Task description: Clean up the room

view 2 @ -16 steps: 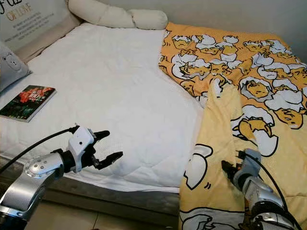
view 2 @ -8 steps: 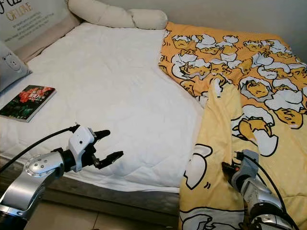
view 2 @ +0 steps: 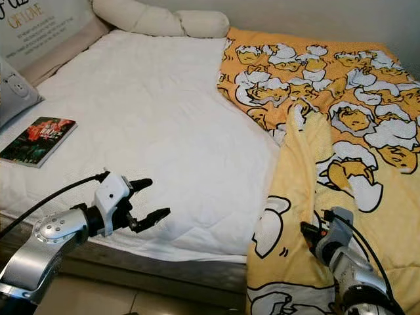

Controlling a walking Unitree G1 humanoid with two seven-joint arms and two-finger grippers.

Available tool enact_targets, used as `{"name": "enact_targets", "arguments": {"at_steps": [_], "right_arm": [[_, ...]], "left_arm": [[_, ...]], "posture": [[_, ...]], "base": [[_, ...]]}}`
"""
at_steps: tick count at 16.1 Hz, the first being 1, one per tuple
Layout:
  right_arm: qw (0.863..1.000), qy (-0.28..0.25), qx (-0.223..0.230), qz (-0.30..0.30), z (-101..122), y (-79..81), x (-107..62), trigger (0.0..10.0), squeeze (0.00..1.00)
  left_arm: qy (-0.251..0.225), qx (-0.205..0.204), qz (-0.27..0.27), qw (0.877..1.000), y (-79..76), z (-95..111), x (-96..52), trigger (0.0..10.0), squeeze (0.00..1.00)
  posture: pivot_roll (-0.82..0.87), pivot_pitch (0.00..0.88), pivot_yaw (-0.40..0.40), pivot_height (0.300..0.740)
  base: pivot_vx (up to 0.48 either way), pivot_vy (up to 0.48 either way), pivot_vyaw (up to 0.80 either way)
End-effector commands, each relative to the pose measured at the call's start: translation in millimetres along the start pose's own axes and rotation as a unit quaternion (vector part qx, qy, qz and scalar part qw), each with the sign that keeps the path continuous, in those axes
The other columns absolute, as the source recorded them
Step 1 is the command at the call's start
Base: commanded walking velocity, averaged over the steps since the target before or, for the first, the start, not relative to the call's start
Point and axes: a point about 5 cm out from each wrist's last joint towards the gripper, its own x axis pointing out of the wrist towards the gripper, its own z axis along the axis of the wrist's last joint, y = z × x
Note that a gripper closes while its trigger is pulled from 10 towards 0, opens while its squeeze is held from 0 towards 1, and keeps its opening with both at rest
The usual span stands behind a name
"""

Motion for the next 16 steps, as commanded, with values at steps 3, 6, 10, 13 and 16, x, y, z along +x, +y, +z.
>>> {"name": "enact_targets", "arguments": {"at_steps": [3, 6, 10, 13, 16], "right_arm": [[0.987, -0.004, -0.046, 0.157, 12.4, 34.9, -4.3, 0.0, 0.00], [0.933, 0.013, -0.121, 0.340, 24.4, 107.4, -13.2, 0.0, 0.00], [0.833, 0.042, -0.224, 0.504, 31.7, 186.2, -35.6, 0.0, 0.00], [0.742, 0.101, -0.296, 0.593, 20.2, 205.5, -66.9, 0.0, 0.00], [0.676, 0.194, -0.388, 0.596, 0.0, 181.0, -86.3, 0.0, 0.00]], "left_arm": [[-0.003, -0.003, -0.002, 1.000, -3.4, 1.5, 0.3, 10.0, 0.33], [-0.002, -0.006, -0.006, 1.000, -6.2, -0.4, 1.1, 10.0, 0.34], [-0.002, -0.005, -0.010, 1.000, -5.4, 1.0, 2.6, 10.0, 0.34], [-0.002, -0.004, -0.006, 1.000, -5.9, 1.1, 0.3, 10.0, 0.33], [0.007, -0.010, -0.010, 1.000, -11.4, -3.9, -4.9, 10.0, 0.34]], "posture": [[-0.11, 0.000, 0.000, 0.740], [-0.12, 0.000, 0.000, 0.740], [-0.13, 0.000, 0.002, 0.740], [-0.10, 0.000, -0.013, 0.740], [-0.10, 0.000, -0.026, 0.740]], "base": [[0.000, 0.000, 0.00], [0.000, 0.000, 0.00], [0.000, 0.000, 0.00], [0.000, 0.000, 0.00], [0.000, 0.000, 0.00]]}}
